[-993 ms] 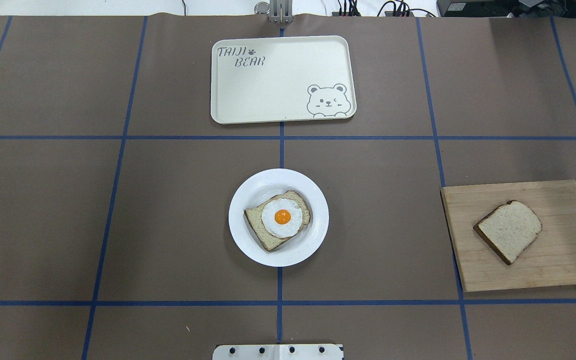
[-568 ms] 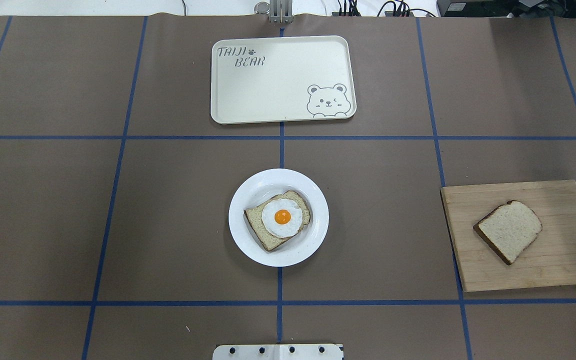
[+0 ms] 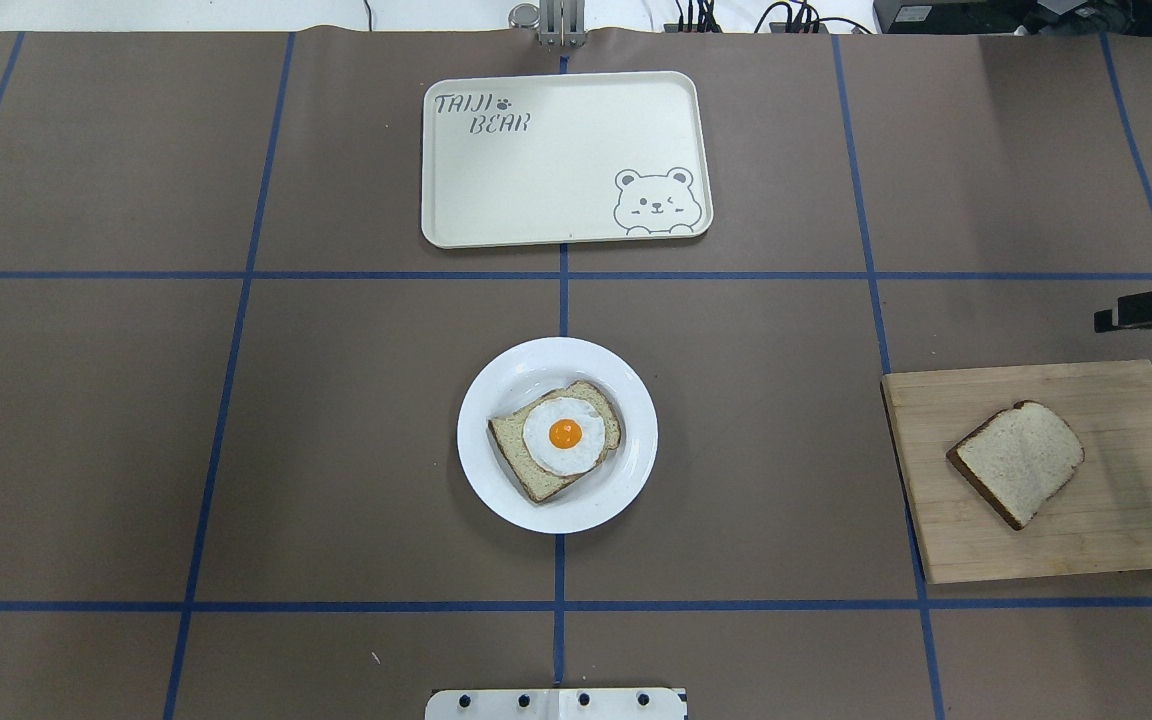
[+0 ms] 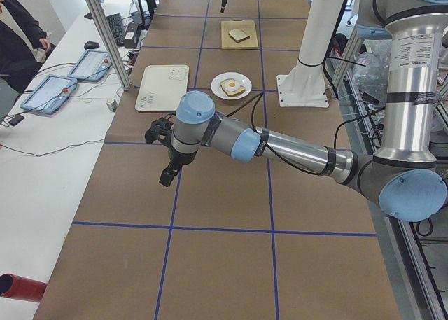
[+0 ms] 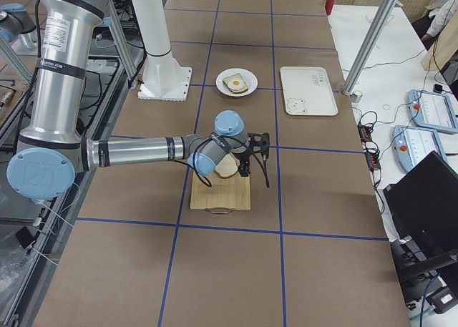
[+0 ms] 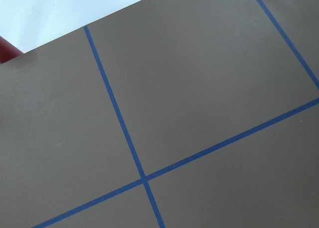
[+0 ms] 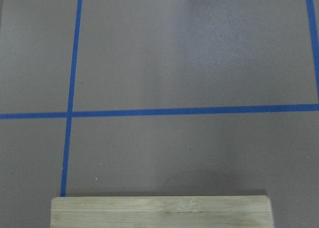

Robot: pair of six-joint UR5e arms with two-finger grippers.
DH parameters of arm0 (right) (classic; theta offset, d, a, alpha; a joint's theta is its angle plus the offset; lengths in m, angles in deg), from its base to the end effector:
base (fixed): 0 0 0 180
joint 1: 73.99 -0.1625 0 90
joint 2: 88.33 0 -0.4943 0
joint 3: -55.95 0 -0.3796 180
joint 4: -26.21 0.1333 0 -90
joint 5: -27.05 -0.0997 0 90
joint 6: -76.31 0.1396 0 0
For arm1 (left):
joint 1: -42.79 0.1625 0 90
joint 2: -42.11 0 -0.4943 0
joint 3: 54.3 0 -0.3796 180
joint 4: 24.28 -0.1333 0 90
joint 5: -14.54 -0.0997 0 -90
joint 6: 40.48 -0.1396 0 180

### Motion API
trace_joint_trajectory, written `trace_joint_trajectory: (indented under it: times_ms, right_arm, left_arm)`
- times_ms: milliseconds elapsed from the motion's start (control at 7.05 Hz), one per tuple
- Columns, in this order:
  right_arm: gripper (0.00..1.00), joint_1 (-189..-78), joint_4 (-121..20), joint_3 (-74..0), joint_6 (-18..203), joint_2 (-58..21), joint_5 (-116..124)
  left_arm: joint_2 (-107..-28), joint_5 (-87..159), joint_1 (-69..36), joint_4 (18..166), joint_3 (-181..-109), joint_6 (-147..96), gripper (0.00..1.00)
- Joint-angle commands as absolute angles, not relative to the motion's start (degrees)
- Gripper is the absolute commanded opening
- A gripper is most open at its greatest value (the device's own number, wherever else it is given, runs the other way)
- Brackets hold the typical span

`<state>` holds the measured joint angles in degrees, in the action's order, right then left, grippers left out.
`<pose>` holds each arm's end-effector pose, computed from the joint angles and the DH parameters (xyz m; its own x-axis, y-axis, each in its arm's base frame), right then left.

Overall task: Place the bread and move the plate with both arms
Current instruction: 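Reach the right gripper down to the bread slice on the wooden board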

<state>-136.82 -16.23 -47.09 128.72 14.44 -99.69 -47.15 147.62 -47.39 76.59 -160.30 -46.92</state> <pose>-0.1476 -0.3966 0.6440 0.5543 0.0094 0.8323 -0.2175 0.9668 0.1339 -0.0395 -0.4941 0.6045 0.7270 0.3973 -0.5599 -0.0792 0.8586 0.5064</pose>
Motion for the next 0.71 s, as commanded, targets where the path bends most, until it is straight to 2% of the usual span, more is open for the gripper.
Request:
trace_joint_trajectory:
  times_ms: [0,142,426,568]
  right_arm:
    - [0.99,-132.80,-6.18,-42.51,125.27,16.26,-99.15]
    - [0.96,-131.31,-1.26,-39.35,125.00,16.26,-99.25]
    - [0.73,-128.32,1.25,-36.69,125.00,15.56,-98.55]
    - [0.67,-126.82,1.16,-36.60,125.09,15.56,-98.20]
  left_arm:
    - [-46.58,147.69,-47.39,76.61,-160.65,-46.98,0.98]
    - [-46.40,147.69,-47.39,76.61,-160.74,-46.98,0.98]
    - [-45.96,147.69,-47.39,78.70,-160.39,-46.81,0.98]
    - [-45.26,147.69,-47.39,79.16,-160.39,-46.81,0.98]
